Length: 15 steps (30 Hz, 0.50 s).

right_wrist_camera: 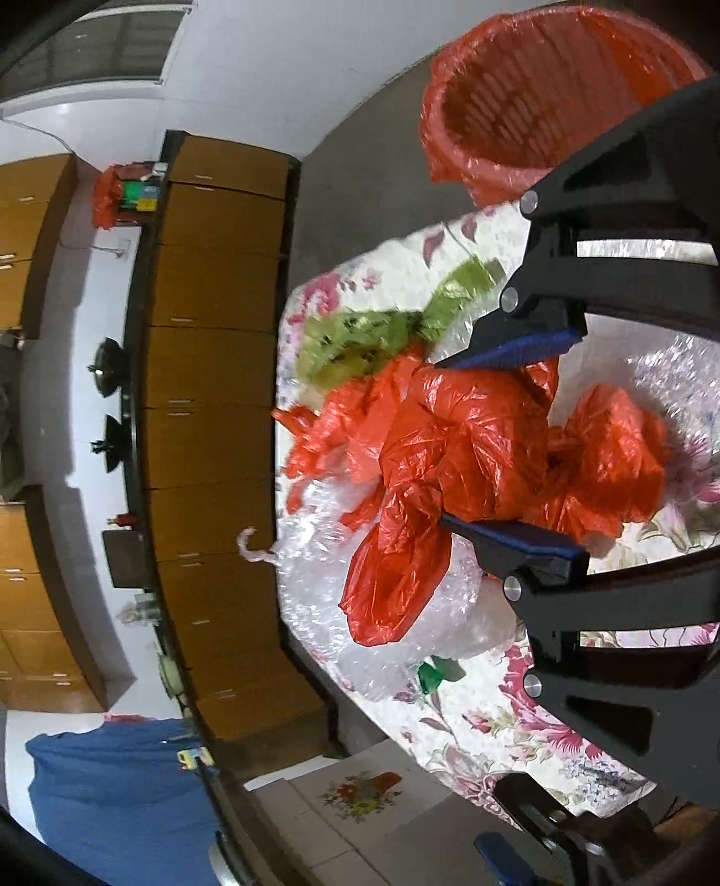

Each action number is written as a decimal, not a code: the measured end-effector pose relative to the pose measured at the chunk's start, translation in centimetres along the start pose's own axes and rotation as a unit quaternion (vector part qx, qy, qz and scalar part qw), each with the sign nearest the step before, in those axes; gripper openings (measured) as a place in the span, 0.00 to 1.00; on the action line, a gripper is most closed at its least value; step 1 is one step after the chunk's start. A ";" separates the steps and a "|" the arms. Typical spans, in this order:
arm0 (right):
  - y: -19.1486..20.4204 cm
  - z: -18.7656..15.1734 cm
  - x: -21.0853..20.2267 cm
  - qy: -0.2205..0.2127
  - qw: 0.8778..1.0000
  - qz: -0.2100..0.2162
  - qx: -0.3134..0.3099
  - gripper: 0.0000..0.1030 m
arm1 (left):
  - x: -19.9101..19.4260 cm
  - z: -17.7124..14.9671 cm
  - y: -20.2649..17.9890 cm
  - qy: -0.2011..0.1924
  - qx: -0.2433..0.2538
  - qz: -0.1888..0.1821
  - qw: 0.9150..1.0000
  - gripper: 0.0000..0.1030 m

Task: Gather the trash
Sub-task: 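Carry the red bag with the right tool over the basket while the left tool grasps bubble wrap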

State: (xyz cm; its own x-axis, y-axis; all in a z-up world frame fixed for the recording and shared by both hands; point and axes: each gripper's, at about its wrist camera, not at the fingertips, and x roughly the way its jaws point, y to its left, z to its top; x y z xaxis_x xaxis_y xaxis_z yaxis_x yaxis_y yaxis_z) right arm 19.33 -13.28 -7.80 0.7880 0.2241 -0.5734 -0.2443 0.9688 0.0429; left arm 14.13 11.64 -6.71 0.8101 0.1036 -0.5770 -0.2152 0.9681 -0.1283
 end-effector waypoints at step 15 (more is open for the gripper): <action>-4.9 -0.8 -3.3 -0.023 0.998 -0.059 0.030 0.48 | 7.7 6.2 -3.9 0.027 0.011 -0.036 0.999 0.69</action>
State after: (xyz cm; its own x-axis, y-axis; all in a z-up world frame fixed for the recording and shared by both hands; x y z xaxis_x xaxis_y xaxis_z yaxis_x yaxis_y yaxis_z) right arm 17.47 -18.86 -6.75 0.8352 0.1115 -0.5385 -0.1148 0.9930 0.0277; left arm 24.62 10.11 -5.65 0.7922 0.0209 -0.6099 -0.1444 0.9775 -0.1541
